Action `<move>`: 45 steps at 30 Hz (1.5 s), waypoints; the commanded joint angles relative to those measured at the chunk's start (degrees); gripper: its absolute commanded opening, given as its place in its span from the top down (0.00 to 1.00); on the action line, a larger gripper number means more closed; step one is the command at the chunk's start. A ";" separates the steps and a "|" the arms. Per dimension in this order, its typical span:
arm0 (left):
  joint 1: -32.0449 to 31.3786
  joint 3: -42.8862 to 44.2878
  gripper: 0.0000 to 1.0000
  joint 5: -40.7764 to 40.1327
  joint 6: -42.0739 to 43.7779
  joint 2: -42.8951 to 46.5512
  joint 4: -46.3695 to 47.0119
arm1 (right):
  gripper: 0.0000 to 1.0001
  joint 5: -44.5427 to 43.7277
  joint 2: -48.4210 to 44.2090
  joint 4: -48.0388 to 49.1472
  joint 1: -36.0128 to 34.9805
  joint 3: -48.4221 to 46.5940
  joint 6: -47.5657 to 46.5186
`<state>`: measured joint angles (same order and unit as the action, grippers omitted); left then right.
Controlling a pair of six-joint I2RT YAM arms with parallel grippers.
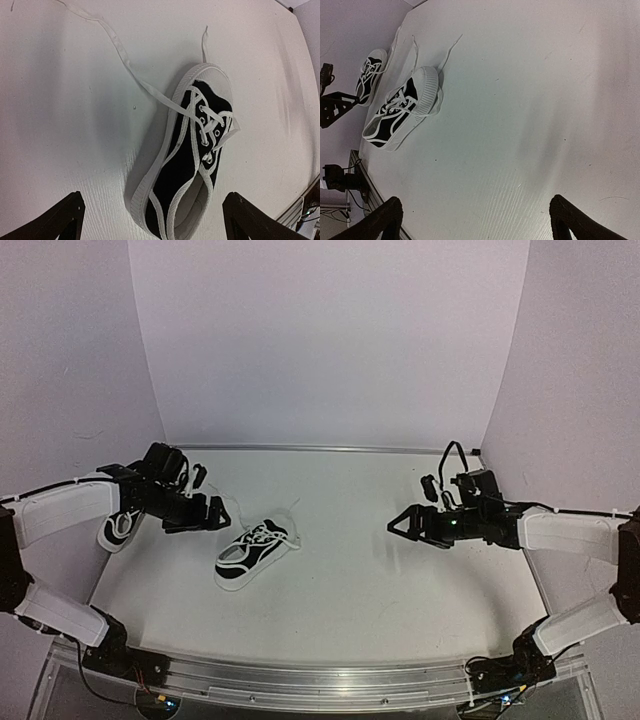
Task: Tie the shoes
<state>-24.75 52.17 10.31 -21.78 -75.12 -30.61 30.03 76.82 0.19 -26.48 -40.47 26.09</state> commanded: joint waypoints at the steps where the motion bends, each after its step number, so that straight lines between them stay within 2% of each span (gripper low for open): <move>1: -2.83 3.70 0.00 0.51 3.92 -1.45 -2.60 | 0.02 0.16 -0.49 2.00 -1.15 -0.87 0.37; 7: -7.64 6.63 0.00 -0.40 8.04 -5.82 -7.13 | 0.02 -0.16 0.25 2.47 -1.89 -0.75 0.97; 13: -9.38 9.53 0.01 -3.87 9.96 -12.47 -8.90 | 0.02 0.37 0.95 3.78 -2.53 -0.47 1.97; 16: -9.60 11.05 0.08 -4.56 10.38 -15.74 -8.89 | 0.02 0.45 0.86 4.29 -2.71 -0.27 2.38; 23: -10.92 13.53 0.42 -4.48 11.56 -21.17 -8.87 | 0.02 0.27 1.36 4.73 -3.08 -0.05 2.93; 26: -11.02 13.70 0.65 -4.60 10.59 -21.74 -8.62 | 0.02 0.20 1.97 5.00 -3.13 -0.23 3.06; 29: -11.02 14.24 0.95 -4.64 9.51 -19.76 -8.86 | 0.02 0.05 2.61 5.39 -3.25 -0.41 3.30; 30: -11.03 14.63 0.99 -4.54 9.12 -19.09 -8.98 | 0.02 -0.03 2.76 5.55 -3.27 -0.49 3.42; 39: -16.49 24.65 1.00 -0.96 8.62 -13.16 -11.71 | 0.02 0.05 4.51 7.98 -3.27 -0.50 6.11; 45: -17.74 31.24 1.00 1.16 7.12 -10.19 -12.17 | 0.02 0.91 6.22 12.26 -3.28 0.19 11.06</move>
<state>-42.20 77.08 8.68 -12.98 -90.65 -44.56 30.10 81.72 6.92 -29.34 -40.47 33.12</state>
